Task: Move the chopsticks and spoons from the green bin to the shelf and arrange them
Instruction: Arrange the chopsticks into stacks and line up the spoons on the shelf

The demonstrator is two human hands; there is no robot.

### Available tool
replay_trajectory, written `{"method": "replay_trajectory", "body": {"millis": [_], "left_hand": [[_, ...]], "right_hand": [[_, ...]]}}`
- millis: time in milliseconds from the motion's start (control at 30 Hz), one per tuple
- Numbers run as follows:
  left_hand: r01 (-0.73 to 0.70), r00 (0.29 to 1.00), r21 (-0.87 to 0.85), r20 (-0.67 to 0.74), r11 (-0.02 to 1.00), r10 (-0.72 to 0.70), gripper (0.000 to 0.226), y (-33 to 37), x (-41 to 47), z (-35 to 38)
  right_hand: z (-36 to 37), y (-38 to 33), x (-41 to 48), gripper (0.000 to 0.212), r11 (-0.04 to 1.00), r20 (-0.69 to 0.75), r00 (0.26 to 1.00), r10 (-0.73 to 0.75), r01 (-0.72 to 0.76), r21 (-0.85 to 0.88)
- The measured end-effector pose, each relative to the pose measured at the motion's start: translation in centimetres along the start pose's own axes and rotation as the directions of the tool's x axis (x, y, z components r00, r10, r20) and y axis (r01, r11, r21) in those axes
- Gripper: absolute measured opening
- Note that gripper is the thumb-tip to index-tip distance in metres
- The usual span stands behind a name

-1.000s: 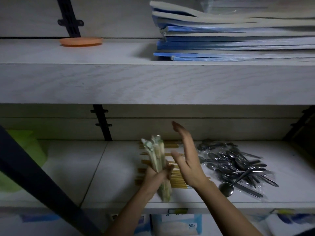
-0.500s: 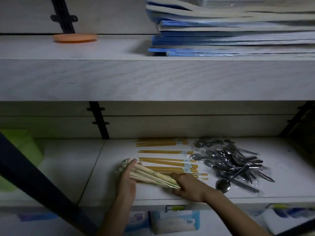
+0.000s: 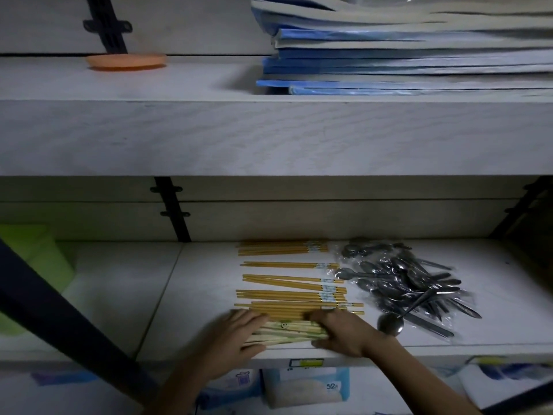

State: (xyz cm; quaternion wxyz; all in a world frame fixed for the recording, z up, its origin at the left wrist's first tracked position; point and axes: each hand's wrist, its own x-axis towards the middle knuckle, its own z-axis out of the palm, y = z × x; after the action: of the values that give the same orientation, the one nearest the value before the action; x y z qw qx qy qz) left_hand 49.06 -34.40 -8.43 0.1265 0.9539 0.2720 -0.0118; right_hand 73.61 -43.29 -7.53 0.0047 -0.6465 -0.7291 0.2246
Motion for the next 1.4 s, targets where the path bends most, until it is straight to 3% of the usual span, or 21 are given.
{"method": "replay_trajectory", "body": {"millis": [300,400,533,700,867,967,1067,1133,1233,1300,1400], "left_hand": [[-0.099,0.975,0.159,-0.18,0.982,0.128,0.045,-1.9,1.4,1.8],[-0.146,0.971,0.178,-0.161,0.973,0.175,0.045,-1.8,1.3,1.9],[-0.131,0.984,0.156,-0.098,0.979,0.148,0.044,-2.3,0.6,2.3],[-0.068,0.997,0.12,-0.015,0.991,0.07,0.043,-2.7,0.3,2.1],[-0.043,0.992,0.031,-0.118,0.999,0.046,0.073,-1.9,0.0,1.4],[0.035,0.993,-0.124,-0.103,0.992,-0.048,0.091,-1.9,0.3,1.0],[0.08,0.988,-0.176,-0.117,0.981,-0.102,0.091,-2.1,0.9,0.5],[0.069,0.989,-0.174,-0.12,0.982,-0.091,0.081,-2.2,1.2,0.4],[0.076,0.992,-0.171,-0.088,0.982,-0.092,0.047,-2.2,1.7,0.1],[0.084,0.992,-0.182,-0.076,0.98,-0.099,0.029,-2.2,2.1,0.1],[0.082,0.991,-0.214,-0.083,0.973,-0.102,0.023,-1.6,2.7,0.1]], "right_hand": [[0.4,0.9,1.0,0.046,0.998,-0.111,0.992,0.053,-0.054,-0.007],[0.8,1.3,0.7,0.046,0.999,-0.114,0.992,0.046,-0.045,0.015],[1.2,1.8,-0.2,0.05,0.986,-0.119,0.993,-0.001,0.022,0.167],[1.1,2.0,-1.1,0.077,0.94,-0.161,0.986,0.034,0.023,0.34],[1.3,1.7,-1.3,0.084,0.94,-0.151,0.986,0.068,-0.012,0.341],[0.9,1.5,-1.2,0.078,0.947,-0.184,0.981,0.064,-0.001,0.321],[0.1,1.3,-0.7,0.076,0.955,-0.228,0.972,0.054,0.017,0.297],[-0.5,1.1,-0.2,0.058,0.965,-0.259,0.964,0.062,0.009,0.263],[-1.3,0.9,0.8,0.026,0.973,-0.258,0.958,0.126,-0.068,0.22],[-1.8,0.9,1.6,0.021,0.98,-0.226,0.963,0.147,-0.111,0.165],[-2.5,0.6,2.9,0.018,0.986,-0.184,0.969,0.163,-0.152,0.07]]}}
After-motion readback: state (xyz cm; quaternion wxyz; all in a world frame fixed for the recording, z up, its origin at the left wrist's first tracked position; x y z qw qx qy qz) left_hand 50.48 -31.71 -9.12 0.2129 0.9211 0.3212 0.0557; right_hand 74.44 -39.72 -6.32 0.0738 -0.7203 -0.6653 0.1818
